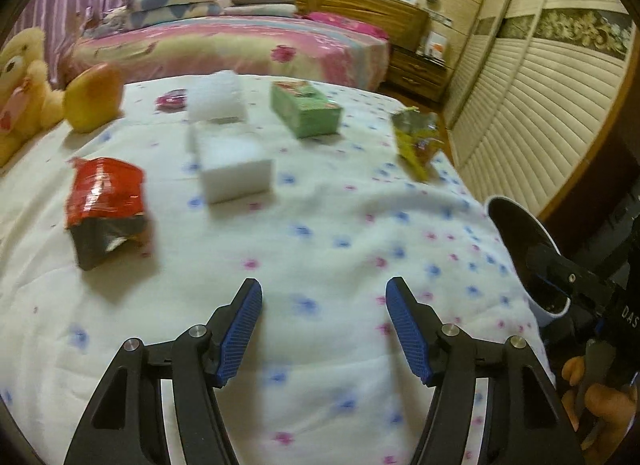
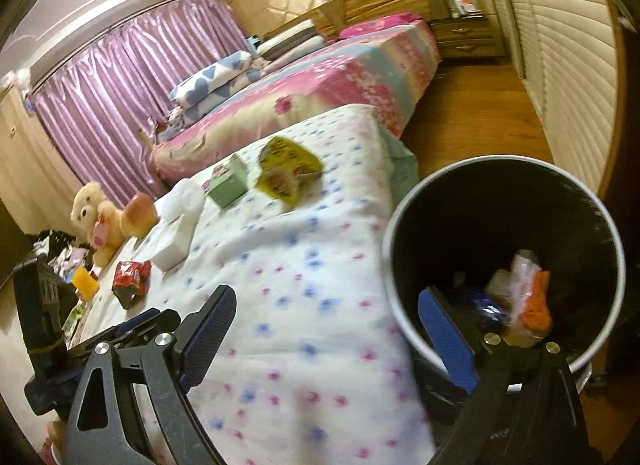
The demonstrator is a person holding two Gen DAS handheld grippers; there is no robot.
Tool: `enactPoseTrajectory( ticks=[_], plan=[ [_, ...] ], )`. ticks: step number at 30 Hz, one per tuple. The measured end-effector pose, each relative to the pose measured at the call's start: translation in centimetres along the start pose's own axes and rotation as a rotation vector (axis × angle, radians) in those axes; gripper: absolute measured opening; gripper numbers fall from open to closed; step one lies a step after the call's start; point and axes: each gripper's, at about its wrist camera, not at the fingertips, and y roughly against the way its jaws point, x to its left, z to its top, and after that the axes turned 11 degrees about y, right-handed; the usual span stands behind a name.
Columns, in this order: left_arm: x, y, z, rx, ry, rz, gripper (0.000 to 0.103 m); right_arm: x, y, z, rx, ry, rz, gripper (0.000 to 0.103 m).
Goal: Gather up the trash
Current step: 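Grasp the yellow packet with the right tool while the left grasps the white foam block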
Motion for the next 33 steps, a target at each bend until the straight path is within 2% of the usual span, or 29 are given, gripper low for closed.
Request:
enactPoseTrajectory(
  ticks=[10,16,33],
  plan=[
    [2.4,-0.6,1.5,-0.026,0.053,0.055,0.068,2.7,-2.8,1.0,0.026,0.050,0.043,0.093],
    [2.8,-1.8,3.1,-0.034,0.072,0.070,0.071,3.6,-4.1,2.6,0.012,0.071,0.047,0.093],
    [2.4,-7.8,8.3,-0.035,0.078,0.168,0.074,2.6,-10.5,7.4,0.052,0.054,0.019,0.093]
  ],
)
